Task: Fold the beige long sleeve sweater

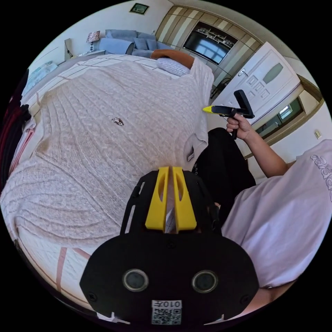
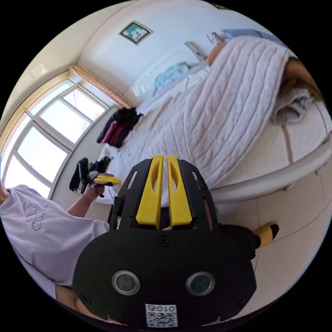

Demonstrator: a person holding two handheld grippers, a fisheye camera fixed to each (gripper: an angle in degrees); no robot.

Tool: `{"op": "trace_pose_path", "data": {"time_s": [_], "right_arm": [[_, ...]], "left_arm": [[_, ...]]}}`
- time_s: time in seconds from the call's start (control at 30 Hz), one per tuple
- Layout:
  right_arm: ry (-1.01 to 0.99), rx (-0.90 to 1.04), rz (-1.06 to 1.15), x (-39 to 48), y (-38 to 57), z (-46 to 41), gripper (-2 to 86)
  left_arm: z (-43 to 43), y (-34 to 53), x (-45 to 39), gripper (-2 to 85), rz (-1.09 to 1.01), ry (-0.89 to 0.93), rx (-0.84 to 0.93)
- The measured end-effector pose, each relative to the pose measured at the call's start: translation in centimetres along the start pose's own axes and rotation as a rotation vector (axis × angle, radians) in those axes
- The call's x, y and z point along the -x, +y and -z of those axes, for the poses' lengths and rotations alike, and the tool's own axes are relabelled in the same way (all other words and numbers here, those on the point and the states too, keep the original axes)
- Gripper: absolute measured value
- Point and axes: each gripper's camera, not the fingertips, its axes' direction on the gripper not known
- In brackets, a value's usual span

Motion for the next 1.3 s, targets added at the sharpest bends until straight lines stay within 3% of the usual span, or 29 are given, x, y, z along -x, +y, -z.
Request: {"op": "trace_pose_path", "data": {"time_s": [0.07,0.17,0.23,0.47,0.67,0.8,0.93,1.0,1.1,1.17,1.3], "right_arm": [[0.131,-0.213,-0.009,0.4,-0.8,7.4,5.4],[0.339,-0.349,-0.111,-2.9,-4.6,15.2,8.6],[0.361,-0.387,-0.188,-6.3,-7.8,18.4,9.6],[0.262,-0.275,-0.438,-18.1,-15.6,20.8,10.2],[0.109,-0.356,-0.457,-18.9,-14.1,20.0,6.1],[0.14,-0.453,-0.454,-17.5,-13.7,20.9,5.3],[0.073,-0.31,-0.512,-18.6,-15.7,18.2,4.6],[0.091,-0.372,-0.508,-17.1,-15.8,18.5,4.1],[0.263,-0.483,-0.287,-9.1,-16.7,20.0,3.9],[0.438,-0.413,0.079,1.6,-17.8,18.2,3.9],[0.386,-0.225,0.587,18.0,-14.1,10.9,4.1]], "left_arm": [[1.7,0.5,-0.8,0.4,-0.041,-0.021,-0.032],[4.9,1.2,-1.8,0.1,-0.059,-0.074,-0.122],[6.7,1.3,-1.4,0.0,-0.033,-0.088,-0.212],[8.2,1.4,-0.4,-0.1,0.008,-0.113,-0.267],[8.8,2.3,-0.8,-0.2,-0.003,-0.161,-0.204],[9.8,1.8,-0.8,-0.2,-0.043,-0.174,-0.204],[10.9,2.0,-0.3,0.0,-0.022,-0.14,-0.26],[11.6,2.3,-0.2,0.2,-0.017,-0.127,-0.281],[13.3,3.4,-0.1,1.0,0.001,-0.15,-0.304],[14.6,4.4,0.5,2.4,0.034,-0.143,-0.34],[18.0,6.2,3.2,9.0,0.126,-0.083,-0.49]]}}
